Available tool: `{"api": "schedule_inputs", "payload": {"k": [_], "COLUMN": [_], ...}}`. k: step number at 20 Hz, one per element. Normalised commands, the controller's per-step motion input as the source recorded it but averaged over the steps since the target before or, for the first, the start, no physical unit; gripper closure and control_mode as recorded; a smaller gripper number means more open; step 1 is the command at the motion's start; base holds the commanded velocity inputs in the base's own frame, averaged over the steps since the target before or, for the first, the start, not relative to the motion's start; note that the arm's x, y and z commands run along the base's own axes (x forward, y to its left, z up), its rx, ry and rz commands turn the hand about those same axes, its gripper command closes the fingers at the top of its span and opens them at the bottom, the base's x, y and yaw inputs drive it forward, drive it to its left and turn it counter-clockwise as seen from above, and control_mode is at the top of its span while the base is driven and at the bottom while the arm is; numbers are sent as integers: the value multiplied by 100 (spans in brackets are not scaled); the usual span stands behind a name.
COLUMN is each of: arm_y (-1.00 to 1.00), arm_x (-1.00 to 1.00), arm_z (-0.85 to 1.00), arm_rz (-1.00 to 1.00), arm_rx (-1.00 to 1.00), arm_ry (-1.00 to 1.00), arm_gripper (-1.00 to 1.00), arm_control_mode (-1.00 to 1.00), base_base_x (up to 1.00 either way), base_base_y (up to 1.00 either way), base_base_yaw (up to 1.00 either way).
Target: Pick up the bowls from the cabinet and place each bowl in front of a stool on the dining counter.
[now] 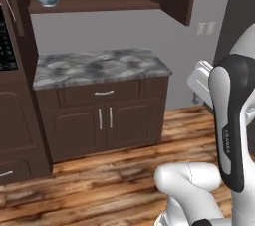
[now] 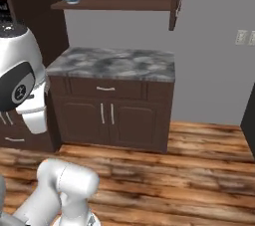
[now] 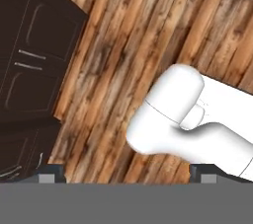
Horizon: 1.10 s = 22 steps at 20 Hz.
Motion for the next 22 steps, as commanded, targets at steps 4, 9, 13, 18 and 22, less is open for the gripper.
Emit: {"api": "schedule_inputs", "payload": {"k": [4,9,13,18,22], "arm_y": [0,0,0,0,0], "arm_x": [0,0,0,0,0], "arm_z": [0,0,0,0,0], "arm_rz": [0,0,0,0,0], "arm_rx": [0,0,0,0,0], "arm_ry": [0,0,0,0,0], "arm_gripper": [-100,-100,-100,-100,-100], "arm_control_mode": [100,100,100,100,100], "base_base_x": [99,76,62,51,47], "base_base_y": [47,39,48,58,59], "base_base_yaw": [-6,-7,-11,-12,-7]}}
